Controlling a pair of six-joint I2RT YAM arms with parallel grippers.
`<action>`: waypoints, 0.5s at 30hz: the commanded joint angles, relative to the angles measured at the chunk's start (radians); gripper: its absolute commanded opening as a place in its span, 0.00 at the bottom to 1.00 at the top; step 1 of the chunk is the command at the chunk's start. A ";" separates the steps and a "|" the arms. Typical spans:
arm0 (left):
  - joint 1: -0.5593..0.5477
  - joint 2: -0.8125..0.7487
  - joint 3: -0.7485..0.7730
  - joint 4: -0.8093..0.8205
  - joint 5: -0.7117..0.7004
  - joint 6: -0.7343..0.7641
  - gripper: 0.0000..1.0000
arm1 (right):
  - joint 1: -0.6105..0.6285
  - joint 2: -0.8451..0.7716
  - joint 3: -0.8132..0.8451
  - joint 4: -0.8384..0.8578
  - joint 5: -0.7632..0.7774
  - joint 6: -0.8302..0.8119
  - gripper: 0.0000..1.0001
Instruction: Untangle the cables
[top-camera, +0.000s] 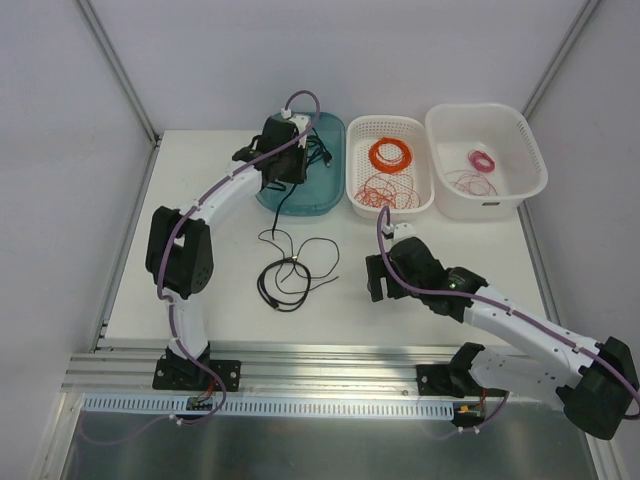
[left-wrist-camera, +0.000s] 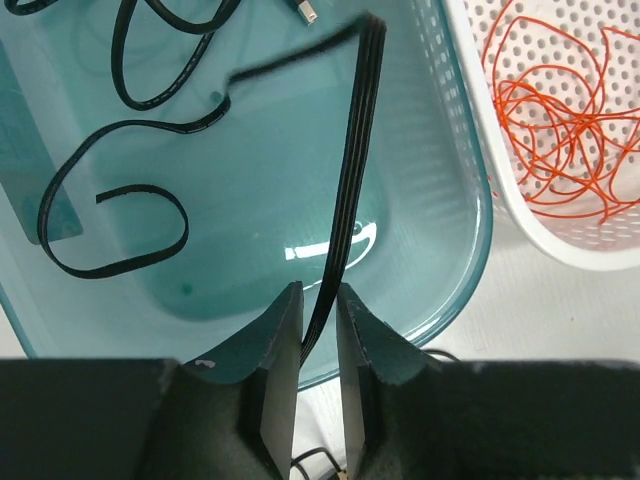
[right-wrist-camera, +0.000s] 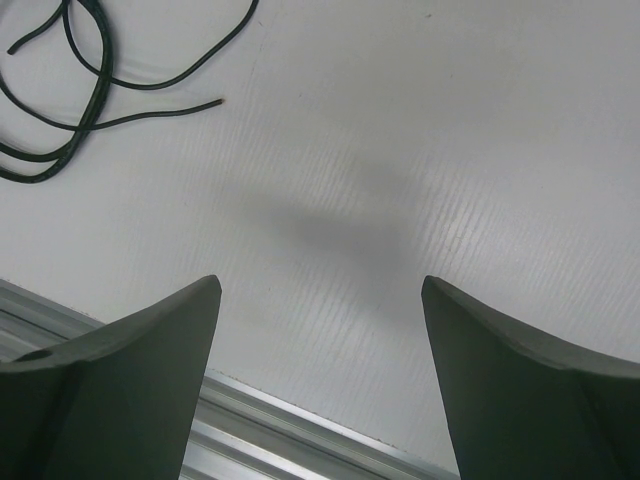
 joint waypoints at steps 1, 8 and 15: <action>0.002 -0.096 0.031 0.014 0.025 -0.014 0.20 | 0.003 -0.032 0.043 -0.013 0.018 0.019 0.86; 0.000 -0.180 -0.037 0.005 -0.012 -0.042 0.50 | 0.005 -0.058 0.037 -0.024 0.015 0.038 0.86; 0.000 -0.327 -0.277 0.005 -0.070 -0.120 0.72 | 0.005 -0.086 0.028 -0.033 0.013 0.045 0.86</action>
